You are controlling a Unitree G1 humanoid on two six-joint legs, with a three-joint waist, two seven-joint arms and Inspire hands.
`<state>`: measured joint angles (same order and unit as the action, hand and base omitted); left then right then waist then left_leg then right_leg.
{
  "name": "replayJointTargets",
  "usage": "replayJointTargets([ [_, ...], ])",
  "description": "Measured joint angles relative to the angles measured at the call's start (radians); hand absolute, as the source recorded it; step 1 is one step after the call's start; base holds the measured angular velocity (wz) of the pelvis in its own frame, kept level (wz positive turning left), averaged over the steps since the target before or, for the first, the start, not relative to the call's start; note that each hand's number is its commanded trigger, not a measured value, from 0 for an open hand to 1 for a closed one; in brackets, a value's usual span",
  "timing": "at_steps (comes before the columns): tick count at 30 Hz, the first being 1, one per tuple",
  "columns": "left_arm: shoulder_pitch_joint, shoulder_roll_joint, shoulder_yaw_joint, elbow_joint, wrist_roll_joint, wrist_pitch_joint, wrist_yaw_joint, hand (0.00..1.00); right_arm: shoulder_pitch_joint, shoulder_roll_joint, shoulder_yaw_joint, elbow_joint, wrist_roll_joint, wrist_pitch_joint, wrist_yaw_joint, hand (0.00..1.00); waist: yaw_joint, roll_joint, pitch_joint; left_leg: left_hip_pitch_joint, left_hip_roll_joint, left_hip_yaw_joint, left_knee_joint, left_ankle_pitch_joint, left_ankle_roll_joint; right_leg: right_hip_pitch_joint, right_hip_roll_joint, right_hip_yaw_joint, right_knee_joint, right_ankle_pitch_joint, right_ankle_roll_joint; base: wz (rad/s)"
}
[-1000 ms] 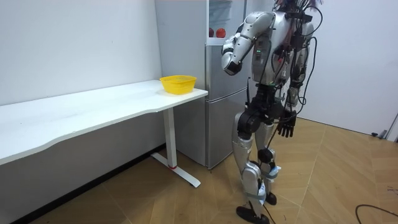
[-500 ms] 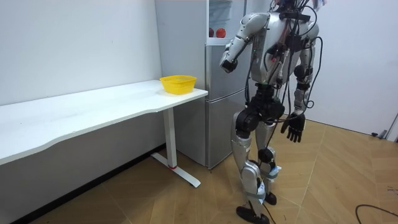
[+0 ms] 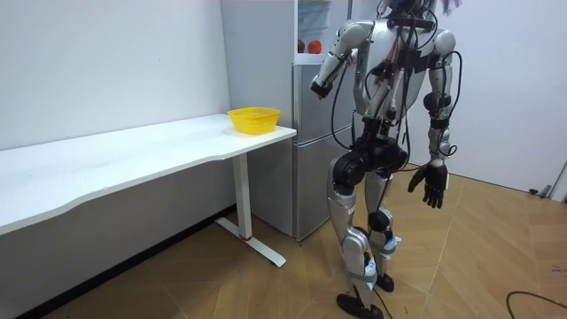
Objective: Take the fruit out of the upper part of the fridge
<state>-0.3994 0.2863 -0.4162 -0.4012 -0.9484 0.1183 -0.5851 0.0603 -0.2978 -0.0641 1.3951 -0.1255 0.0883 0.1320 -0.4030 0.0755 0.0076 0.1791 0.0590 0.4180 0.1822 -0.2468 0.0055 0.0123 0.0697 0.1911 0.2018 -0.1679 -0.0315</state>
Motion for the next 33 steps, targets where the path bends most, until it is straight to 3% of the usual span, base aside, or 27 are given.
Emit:
replayJointTargets([
  [12, -0.062, -0.004, -0.001, 0.017, 0.000, 0.000, 0.054, 0.00, -0.002, -0.007, 0.001, -0.001, 0.001, 0.000, 0.002, 0.00, -0.004, 0.003, -0.0020, -0.003, 0.002, 0.017, 0.000, 0.000, 0.000, -0.008, -0.001, 0.001, 0.003, 0.000, -0.001, -0.02],
  [33, -0.097, -0.036, -0.018, 0.015, 0.028, -0.002, 0.115, 0.00, 0.011, -0.010, 0.000, -0.012, -0.003, -0.003, 0.017, 0.00, -0.004, 0.001, -0.0005, 0.007, 0.004, 0.014, -0.002, 0.000, 0.000, 0.010, -0.002, -0.004, 0.004, 0.002, -0.002, 0.00],
])
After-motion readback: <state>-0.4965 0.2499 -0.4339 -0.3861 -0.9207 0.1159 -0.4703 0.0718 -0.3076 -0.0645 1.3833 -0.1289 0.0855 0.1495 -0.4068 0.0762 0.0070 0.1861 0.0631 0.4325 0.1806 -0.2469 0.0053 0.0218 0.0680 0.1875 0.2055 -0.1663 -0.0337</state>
